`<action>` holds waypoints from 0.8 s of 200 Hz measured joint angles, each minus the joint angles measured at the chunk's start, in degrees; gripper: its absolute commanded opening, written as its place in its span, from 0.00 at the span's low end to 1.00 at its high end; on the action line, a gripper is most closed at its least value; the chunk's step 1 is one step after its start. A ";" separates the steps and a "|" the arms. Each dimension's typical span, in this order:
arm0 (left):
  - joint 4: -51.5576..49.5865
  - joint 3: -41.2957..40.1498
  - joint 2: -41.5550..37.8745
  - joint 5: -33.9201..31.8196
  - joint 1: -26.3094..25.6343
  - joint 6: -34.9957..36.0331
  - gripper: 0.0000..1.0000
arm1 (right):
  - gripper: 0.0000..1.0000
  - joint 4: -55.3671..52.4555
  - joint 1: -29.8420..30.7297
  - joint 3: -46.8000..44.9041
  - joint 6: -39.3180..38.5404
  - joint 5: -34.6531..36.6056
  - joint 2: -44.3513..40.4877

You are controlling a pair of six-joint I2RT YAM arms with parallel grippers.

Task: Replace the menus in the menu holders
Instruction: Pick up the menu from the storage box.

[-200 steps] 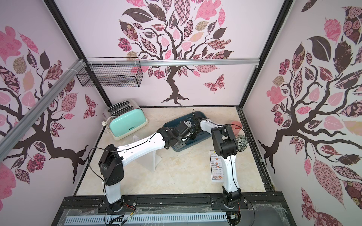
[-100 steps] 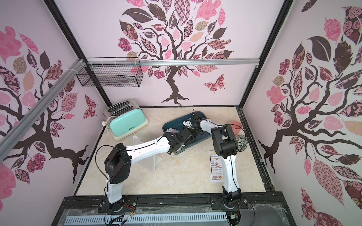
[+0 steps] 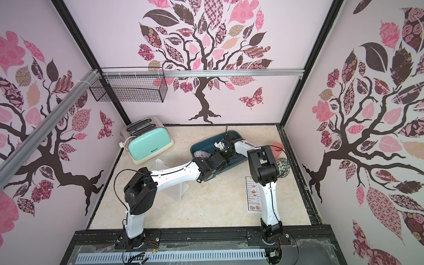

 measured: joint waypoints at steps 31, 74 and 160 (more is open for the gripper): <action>1.79 -0.81 0.22 -0.70 0.04 0.87 0.44 | 0.73 0.42 0.00 -0.48 0.02 -0.55 -0.15; 4.59 -2.64 0.26 -2.01 0.22 3.04 0.33 | 0.73 0.61 0.00 -0.96 0.02 -1.18 -0.28; 7.13 -4.48 0.92 -2.64 0.66 6.08 0.00 | 0.73 0.57 0.00 -0.98 0.44 -1.01 -0.44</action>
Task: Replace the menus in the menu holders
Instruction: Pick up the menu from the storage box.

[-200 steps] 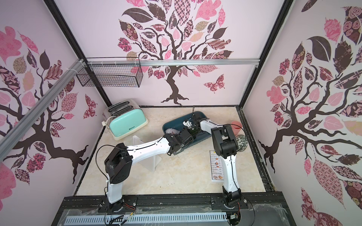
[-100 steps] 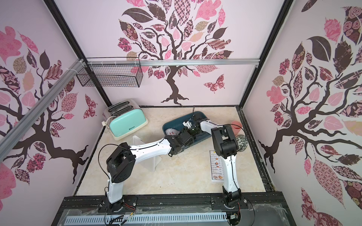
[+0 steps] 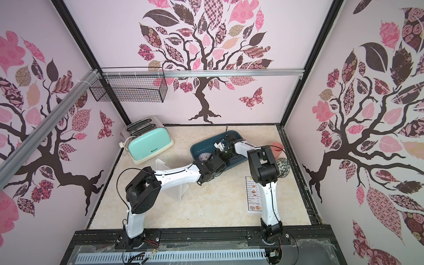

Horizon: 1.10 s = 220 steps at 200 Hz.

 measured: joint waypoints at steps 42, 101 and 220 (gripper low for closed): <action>1.66 -0.02 0.00 -0.63 0.24 0.44 0.00 | 0.78 -0.70 -0.46 -0.57 2.34 2.91 -2.10; 6.84 -0.48 -3.58 -2.34 0.37 0.44 0.00 | 0.98 0.52 -6.49 -5.09 10.01 9.77 -16.00; 14.25 -2.23 -11.74 1.05 0.37 -1.86 0.00 | 0.98 29.88 -8.52 -31.71 57.16 9.14 -36.35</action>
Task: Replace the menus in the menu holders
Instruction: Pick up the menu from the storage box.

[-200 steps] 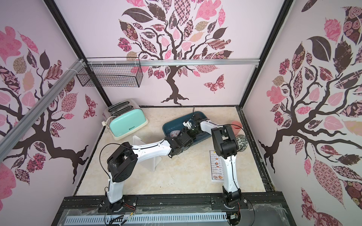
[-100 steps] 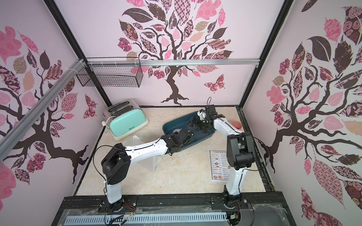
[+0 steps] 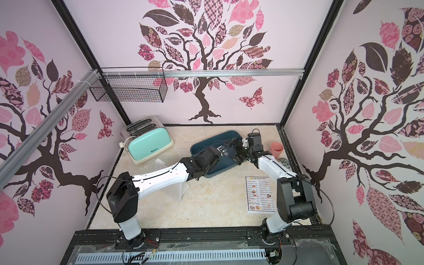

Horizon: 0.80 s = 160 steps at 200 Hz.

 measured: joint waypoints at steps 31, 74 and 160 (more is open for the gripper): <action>0.59 -0.79 -0.09 0.72 0.00 -0.35 0.00 | 0.97 7.21 0.00 -2.78 9.70 -2.27 1.51; 0.90 -0.90 -0.09 0.81 0.00 -0.76 0.00 | 0.97 6.08 -0.04 -6.23 14.03 -0.50 -1.86; 1.55 -1.70 -0.52 1.03 0.00 -1.40 0.00 | 0.57 19.71 0.07 -7.74 25.38 -3.32 2.47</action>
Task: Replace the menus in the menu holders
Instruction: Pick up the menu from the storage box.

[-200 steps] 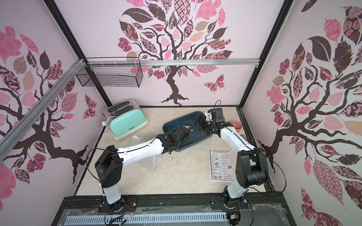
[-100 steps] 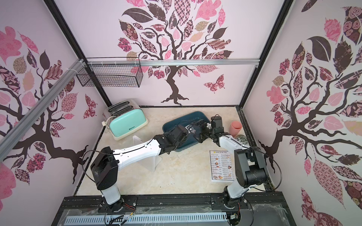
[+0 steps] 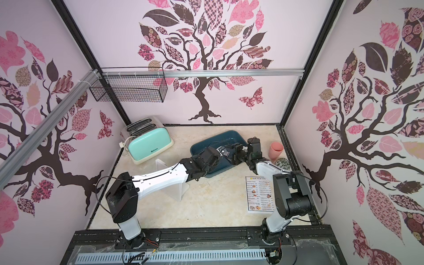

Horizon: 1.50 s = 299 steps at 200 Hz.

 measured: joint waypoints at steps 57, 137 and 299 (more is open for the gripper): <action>0.92 -0.81 -2.36 0.00 0.00 0.00 0.00 | 0.14 5.44 0.00 -0.07 4.79 -0.07 0.37; 2.49 -5.49 -12.85 1.07 0.07 -1.31 0.62 | 0.00 -4.61 0.04 6.23 -3.67 -0.26 -1.70; -8.55 1.31 -36.33 70.95 27.52 -0.68 0.88 | 0.00 -64.28 7.23 30.60 -116.85 5.22 -26.60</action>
